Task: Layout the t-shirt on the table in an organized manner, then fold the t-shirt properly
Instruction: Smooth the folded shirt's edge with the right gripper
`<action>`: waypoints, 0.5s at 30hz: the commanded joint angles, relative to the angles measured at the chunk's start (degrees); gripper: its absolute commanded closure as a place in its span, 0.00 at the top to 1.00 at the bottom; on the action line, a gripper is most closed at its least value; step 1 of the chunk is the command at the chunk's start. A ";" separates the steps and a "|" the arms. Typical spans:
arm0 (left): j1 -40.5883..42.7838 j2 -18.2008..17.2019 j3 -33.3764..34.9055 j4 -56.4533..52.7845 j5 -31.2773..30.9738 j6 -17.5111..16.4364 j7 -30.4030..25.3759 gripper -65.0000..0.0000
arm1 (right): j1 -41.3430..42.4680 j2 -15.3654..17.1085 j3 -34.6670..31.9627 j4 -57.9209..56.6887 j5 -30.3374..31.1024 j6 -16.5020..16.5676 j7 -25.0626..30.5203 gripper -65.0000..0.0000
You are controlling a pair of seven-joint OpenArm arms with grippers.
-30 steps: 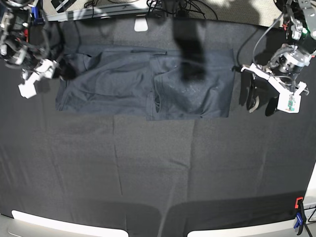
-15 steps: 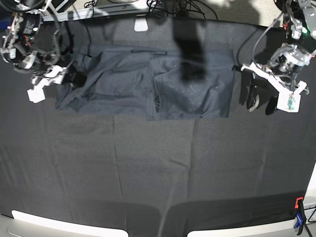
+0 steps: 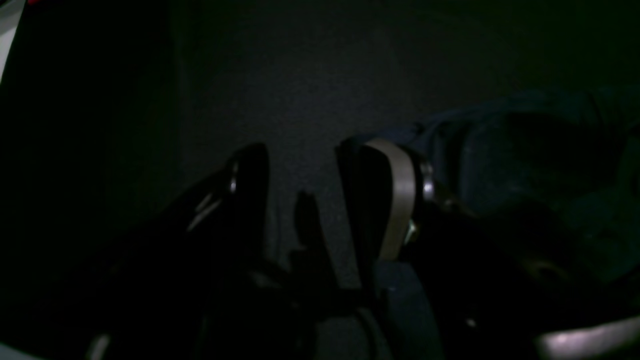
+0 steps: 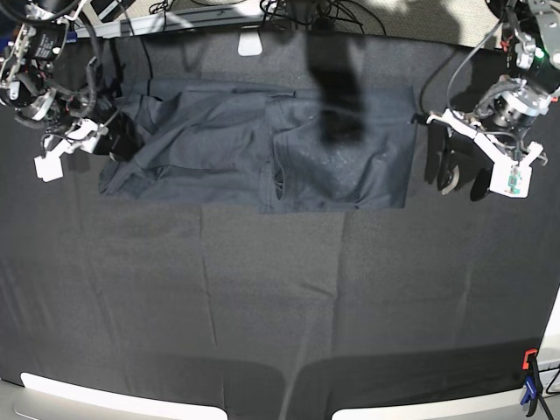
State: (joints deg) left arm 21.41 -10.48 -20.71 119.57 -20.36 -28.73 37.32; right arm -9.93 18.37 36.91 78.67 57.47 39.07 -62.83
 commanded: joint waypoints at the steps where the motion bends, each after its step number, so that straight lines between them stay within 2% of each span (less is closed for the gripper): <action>1: -0.26 -0.37 -0.26 1.01 -0.74 -0.07 -1.73 0.46 | 0.66 0.42 0.35 0.70 1.97 0.93 1.09 0.64; 10: -0.28 -0.37 -0.26 1.01 -0.74 -0.22 -1.75 0.46 | 0.74 -5.07 0.17 0.70 6.21 0.93 -1.88 0.64; 15: -0.28 -0.37 -0.26 1.01 -0.74 -0.20 -1.75 0.46 | -0.46 -5.44 0.20 0.70 6.27 0.93 -2.12 0.64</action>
State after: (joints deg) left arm 21.41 -10.48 -20.71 119.57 -20.36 -28.75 37.32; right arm -10.52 12.08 36.91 78.59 62.67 39.07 -65.06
